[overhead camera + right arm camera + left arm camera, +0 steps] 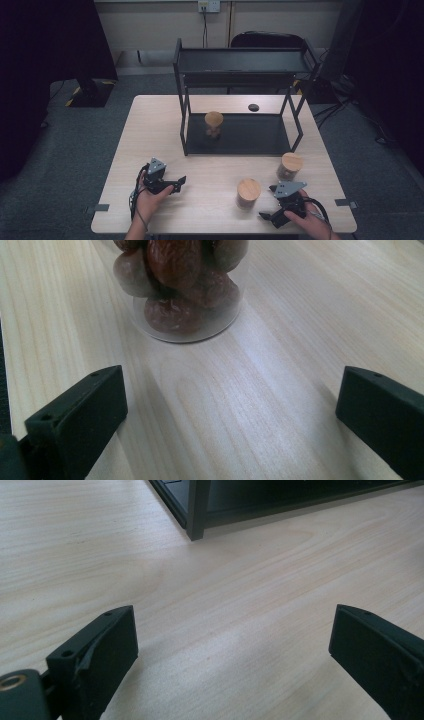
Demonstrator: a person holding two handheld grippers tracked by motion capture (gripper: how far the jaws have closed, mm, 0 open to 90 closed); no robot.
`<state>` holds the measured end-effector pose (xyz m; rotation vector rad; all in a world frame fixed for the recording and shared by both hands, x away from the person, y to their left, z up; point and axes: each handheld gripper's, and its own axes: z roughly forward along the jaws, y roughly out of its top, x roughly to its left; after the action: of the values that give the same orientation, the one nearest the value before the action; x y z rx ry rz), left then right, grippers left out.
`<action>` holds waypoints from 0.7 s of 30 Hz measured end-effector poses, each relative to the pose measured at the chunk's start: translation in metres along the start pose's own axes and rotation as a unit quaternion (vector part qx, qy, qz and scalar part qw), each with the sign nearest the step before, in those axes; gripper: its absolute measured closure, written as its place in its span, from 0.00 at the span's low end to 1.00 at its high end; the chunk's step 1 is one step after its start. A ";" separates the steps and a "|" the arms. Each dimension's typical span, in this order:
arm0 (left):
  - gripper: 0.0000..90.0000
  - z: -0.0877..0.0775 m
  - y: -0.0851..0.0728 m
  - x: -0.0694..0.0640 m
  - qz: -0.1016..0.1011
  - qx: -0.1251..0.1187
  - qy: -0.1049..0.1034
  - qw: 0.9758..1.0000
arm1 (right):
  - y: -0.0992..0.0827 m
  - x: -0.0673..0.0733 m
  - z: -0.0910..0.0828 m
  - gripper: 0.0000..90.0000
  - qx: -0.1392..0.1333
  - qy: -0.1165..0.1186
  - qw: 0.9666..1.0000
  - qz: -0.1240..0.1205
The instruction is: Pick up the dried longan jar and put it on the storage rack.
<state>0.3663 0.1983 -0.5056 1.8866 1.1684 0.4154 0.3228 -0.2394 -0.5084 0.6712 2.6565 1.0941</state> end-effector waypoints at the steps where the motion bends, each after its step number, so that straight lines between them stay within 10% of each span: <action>1: 0.06 -0.001 0.000 0.000 0.001 0.002 0.001 1.000 | 0.000 0.000 0.000 0.00 0.000 0.000 1.000 0.000; 21: 0.06 -0.011 -0.007 0.006 0.000 0.011 0.010 1.000 | 0.000 0.000 0.000 0.00 0.000 0.000 1.000 0.000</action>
<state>0.3580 0.2105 -0.5059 1.9046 1.1911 0.4239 0.3228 -0.2394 -0.5084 0.6711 2.6565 1.0942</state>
